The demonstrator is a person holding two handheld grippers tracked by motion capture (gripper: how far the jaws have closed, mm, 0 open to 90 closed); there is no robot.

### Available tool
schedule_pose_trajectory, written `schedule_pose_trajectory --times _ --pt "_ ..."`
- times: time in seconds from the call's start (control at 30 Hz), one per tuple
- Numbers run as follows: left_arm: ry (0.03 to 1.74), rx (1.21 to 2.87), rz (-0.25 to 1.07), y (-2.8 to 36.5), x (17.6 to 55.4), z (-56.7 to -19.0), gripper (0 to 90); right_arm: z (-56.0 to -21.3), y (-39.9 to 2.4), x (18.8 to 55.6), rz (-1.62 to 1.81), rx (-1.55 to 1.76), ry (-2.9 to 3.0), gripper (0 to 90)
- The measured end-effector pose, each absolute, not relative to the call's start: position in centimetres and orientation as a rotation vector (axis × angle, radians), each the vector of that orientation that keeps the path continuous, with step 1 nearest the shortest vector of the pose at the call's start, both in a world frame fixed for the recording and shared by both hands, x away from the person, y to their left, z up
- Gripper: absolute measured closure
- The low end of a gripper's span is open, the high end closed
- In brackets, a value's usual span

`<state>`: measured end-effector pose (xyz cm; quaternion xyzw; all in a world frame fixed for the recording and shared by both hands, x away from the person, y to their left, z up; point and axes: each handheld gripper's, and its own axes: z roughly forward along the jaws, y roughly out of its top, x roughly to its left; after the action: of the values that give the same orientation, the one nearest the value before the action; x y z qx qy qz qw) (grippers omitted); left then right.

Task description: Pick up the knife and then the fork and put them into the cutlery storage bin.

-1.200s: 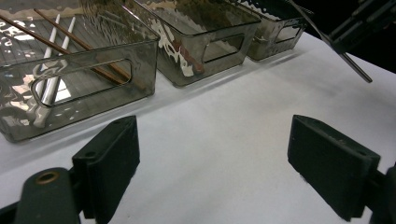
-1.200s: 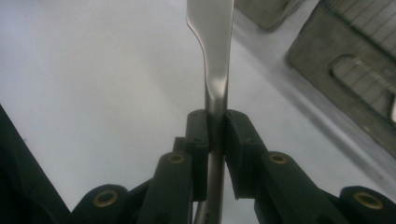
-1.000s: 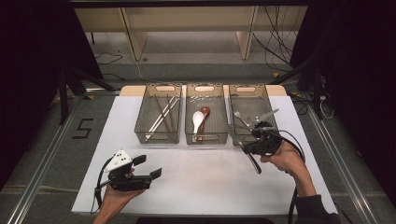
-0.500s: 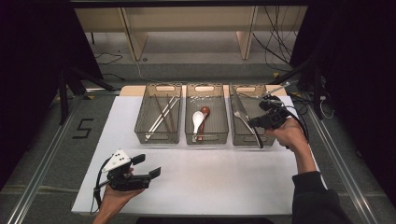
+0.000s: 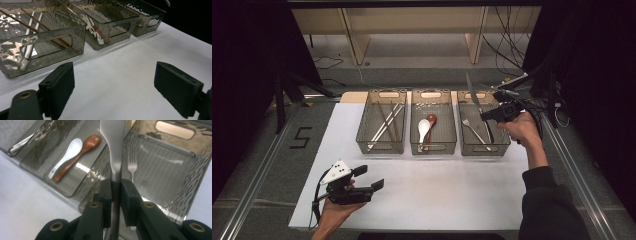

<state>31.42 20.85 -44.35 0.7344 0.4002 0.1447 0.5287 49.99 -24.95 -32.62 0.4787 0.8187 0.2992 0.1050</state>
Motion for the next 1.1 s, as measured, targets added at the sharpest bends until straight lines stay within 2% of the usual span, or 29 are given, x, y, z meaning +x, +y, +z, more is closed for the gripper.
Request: schedule_pose_trajectory --times 0.53,1.1 --pt "0.955 1.753 0.342 20.9 31.4 -44.4 16.4 -34.1 -25.8 52.1 0.838 1.504 2.338 80.5" --pt "0.956 1.753 0.34 20.9 31.4 -44.4 16.4 -35.7 -26.9 52.7 0.799 1.532 2.278 80.4"
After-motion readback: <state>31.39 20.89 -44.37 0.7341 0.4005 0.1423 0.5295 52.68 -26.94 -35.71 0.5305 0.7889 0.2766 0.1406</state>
